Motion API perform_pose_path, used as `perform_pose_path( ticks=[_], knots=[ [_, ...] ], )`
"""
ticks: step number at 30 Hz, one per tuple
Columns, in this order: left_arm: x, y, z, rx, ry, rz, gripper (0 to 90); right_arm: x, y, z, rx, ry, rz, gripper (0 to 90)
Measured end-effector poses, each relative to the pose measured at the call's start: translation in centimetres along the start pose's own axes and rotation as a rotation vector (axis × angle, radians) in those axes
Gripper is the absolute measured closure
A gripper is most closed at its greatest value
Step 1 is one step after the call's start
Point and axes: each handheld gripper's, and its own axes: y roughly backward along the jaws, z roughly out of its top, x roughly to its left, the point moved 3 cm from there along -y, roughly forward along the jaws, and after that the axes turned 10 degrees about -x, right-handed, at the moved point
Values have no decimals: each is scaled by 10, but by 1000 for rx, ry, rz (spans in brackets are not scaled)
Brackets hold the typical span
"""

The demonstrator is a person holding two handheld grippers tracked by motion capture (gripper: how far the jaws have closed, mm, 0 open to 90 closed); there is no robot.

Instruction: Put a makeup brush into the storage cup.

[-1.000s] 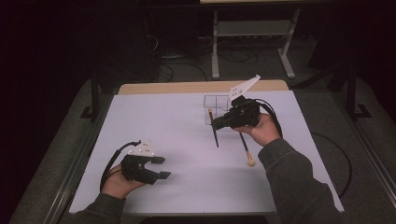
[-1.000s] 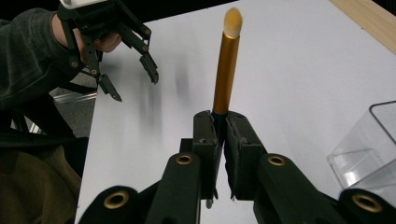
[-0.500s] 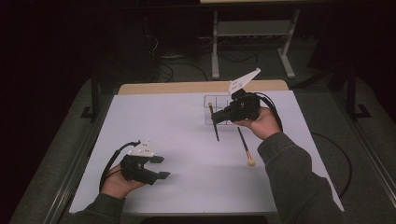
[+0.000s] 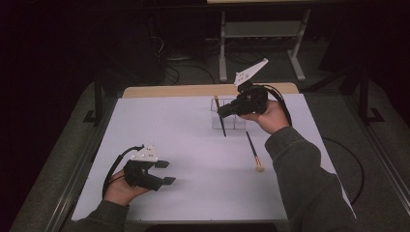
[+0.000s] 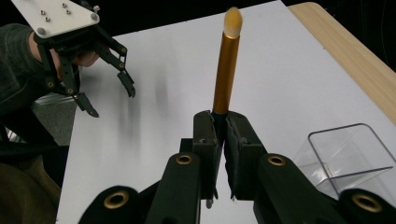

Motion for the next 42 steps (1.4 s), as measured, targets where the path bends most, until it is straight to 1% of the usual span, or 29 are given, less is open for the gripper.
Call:
perform_pose_path(
  ticks=[2,9,13,16,17,18,19,20,23,24,25,29,30,32,35,36,37,40,42],
  knots=[
    [1,1,0,-3,4,0,371,-3,0,3,5,4,-2,824],
    [1,3,0,-13,7,3,369,-10,0,14,-1,-9,-13,824],
    [1,3,-1,-8,10,1,372,-15,-1,19,4,0,-20,824],
    [2,3,-1,-4,4,3,372,-18,1,24,1,-3,-28,824],
    [2,3,-1,-1,0,3,372,-20,1,26,-3,4,-30,824],
    [2,3,-1,1,-4,2,371,-23,2,29,5,14,-40,824],
    [2,2,-1,-2,-5,2,371,-23,2,29,5,14,-40,824],
    [2,2,-1,-6,-5,2,372,-24,2,30,8,4,-45,824],
    [2,2,0,-10,-8,0,376,-31,4,34,3,2,-59,824],
    [2,2,1,-11,-11,-1,375,-35,5,35,-1,-3,-69,824],
    [2,2,1,-12,-13,-1,375,-35,5,35,-1,-3,-69,824],
    [2,1,0,-5,-14,-2,370,-44,4,36,4,-17,-86,824],
    [2,2,0,-6,-16,-2,368,-50,2,36,2,-19,-92,824],
    [2,2,0,-7,-12,-1,368,-51,2,37,1,-24,-94,824],
    [3,3,1,-9,-11,1,369,-57,-2,39,14,-28,-99,824],
    [3,2,1,-9,-9,0,369,-60,-4,41,17,-28,-105,824],
    [3,2,1,-9,-10,-1,369,-60,-4,41,17,-28,-105,824],
    [3,2,1,-13,-10,-1,368,-67,-7,43,15,-22,-114,824],
    [3,3,1,-16,-11,0,367,-70,-8,43,21,-31,-119,824]
  ],
)
